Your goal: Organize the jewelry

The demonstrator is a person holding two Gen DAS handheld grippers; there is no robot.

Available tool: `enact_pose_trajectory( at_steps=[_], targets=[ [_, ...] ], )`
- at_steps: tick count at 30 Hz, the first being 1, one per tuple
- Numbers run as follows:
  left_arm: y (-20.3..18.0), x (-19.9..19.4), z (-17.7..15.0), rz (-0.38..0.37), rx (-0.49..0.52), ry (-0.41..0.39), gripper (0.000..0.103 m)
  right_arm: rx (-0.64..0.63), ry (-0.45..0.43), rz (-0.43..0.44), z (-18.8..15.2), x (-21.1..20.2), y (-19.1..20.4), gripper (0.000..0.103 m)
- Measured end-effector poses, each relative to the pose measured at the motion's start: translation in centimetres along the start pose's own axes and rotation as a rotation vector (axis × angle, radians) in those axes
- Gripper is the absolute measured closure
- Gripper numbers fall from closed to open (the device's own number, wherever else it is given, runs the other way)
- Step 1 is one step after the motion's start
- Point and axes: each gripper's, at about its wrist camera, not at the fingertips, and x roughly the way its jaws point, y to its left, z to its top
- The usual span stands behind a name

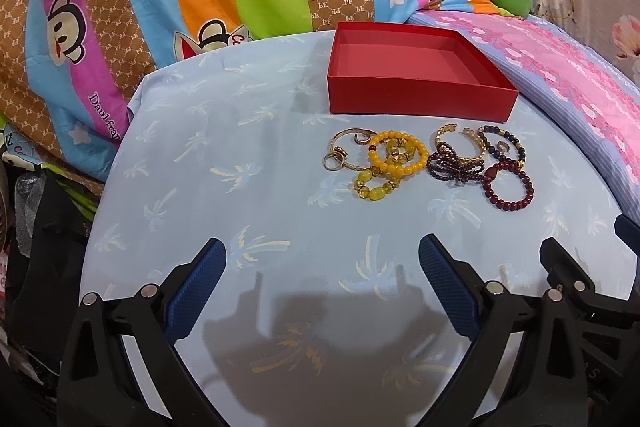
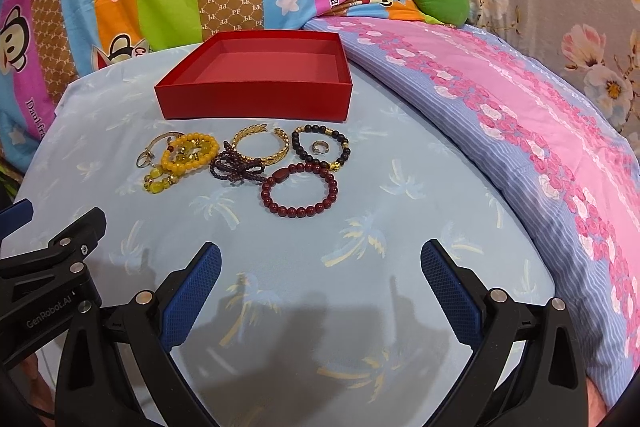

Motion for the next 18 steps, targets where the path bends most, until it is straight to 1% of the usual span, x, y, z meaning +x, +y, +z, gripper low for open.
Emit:
enact_pose_trajectory(
  at_steps=[14, 18],
  targets=[
    [-0.21, 0.03, 0.16, -0.004, -0.003, -0.004, 0.010, 0.001, -0.006, -0.006, -0.07, -0.24, -0.09, 0.006],
    [-0.01, -0.25, 0.02, -0.021, -0.019, -0.011, 0.010, -0.003, -0.004, -0.010, -0.18, -0.27, -0.14, 0.006]
  ],
)
